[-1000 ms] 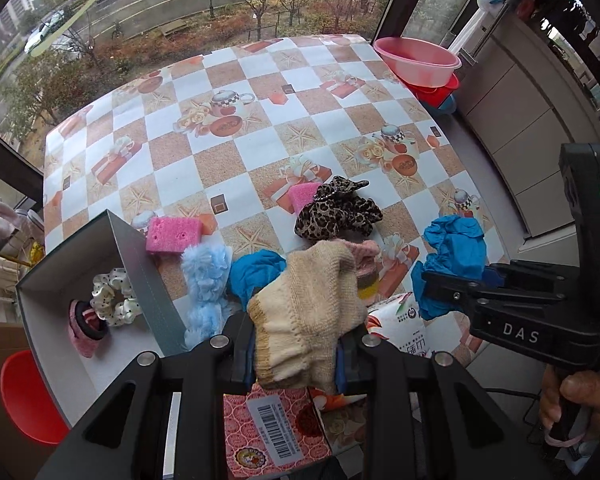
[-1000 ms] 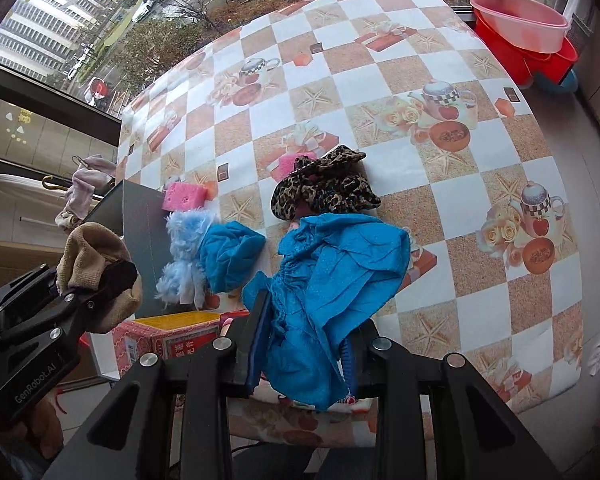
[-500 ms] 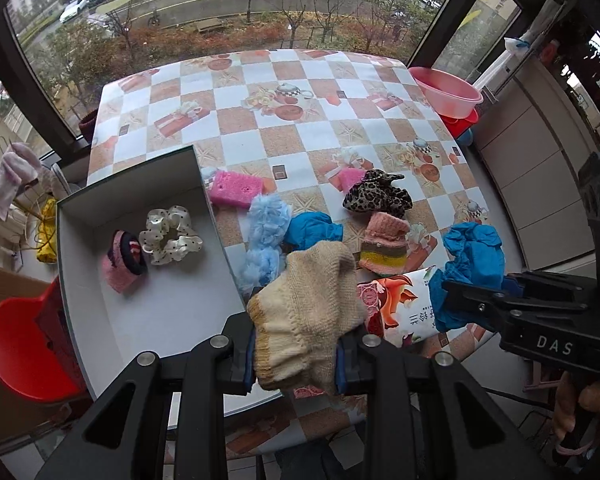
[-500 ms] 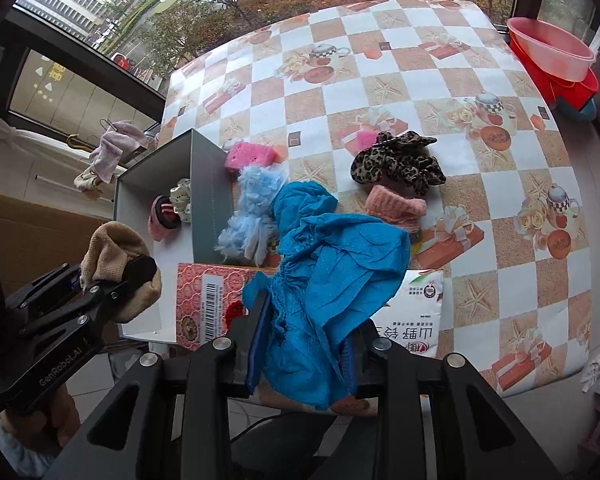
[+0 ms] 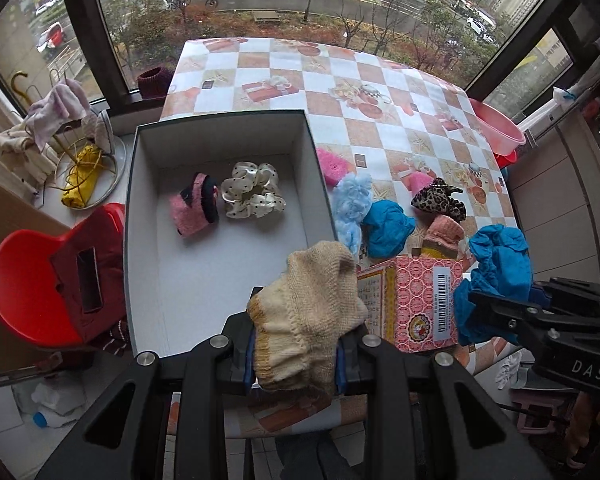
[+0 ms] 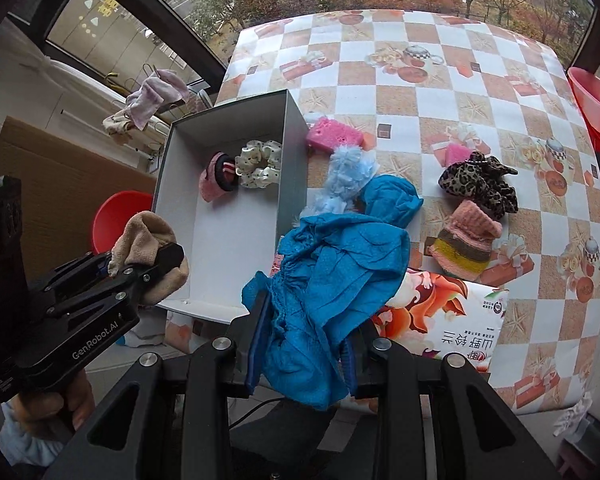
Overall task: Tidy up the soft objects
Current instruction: 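Carry the beige hat and blue cloth with both tools over the white box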
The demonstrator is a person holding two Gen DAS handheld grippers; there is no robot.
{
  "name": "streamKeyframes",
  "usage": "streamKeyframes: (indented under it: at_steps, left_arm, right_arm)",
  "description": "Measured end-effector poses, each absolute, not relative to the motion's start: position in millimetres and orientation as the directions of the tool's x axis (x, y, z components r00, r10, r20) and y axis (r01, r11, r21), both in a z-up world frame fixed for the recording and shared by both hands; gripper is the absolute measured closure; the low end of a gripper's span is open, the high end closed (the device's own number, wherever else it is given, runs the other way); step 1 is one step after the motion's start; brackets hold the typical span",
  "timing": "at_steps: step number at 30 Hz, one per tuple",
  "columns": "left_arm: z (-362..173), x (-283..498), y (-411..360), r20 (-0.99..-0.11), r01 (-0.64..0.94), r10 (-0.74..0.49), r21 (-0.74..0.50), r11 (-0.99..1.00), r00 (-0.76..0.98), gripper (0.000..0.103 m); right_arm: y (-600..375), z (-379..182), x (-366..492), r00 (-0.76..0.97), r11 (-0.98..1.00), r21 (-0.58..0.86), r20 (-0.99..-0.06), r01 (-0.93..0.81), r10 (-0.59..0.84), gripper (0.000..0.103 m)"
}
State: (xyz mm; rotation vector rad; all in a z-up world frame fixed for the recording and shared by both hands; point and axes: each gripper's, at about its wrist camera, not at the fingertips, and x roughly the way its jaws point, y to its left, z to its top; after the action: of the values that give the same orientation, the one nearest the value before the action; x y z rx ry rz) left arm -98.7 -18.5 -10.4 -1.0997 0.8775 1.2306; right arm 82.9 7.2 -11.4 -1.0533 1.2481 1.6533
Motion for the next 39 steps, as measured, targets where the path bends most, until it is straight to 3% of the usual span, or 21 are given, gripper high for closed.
streamKeyframes:
  at_steps: [22,39]
  left_arm:
    - [-26,-157,-35,-0.957,-0.970,0.262,-0.172,-0.170,0.124,0.072]
    - [-43,-183,-42,-0.967,-0.956,0.230,-0.167,-0.242,0.111,0.072]
  right_arm:
    - [13,-17,8,-0.329,-0.365,0.297,-0.944,-0.882,0.025,0.071]
    - [17,-37,-14,-0.335,-0.368,0.327,-0.941,-0.870,-0.045,0.070]
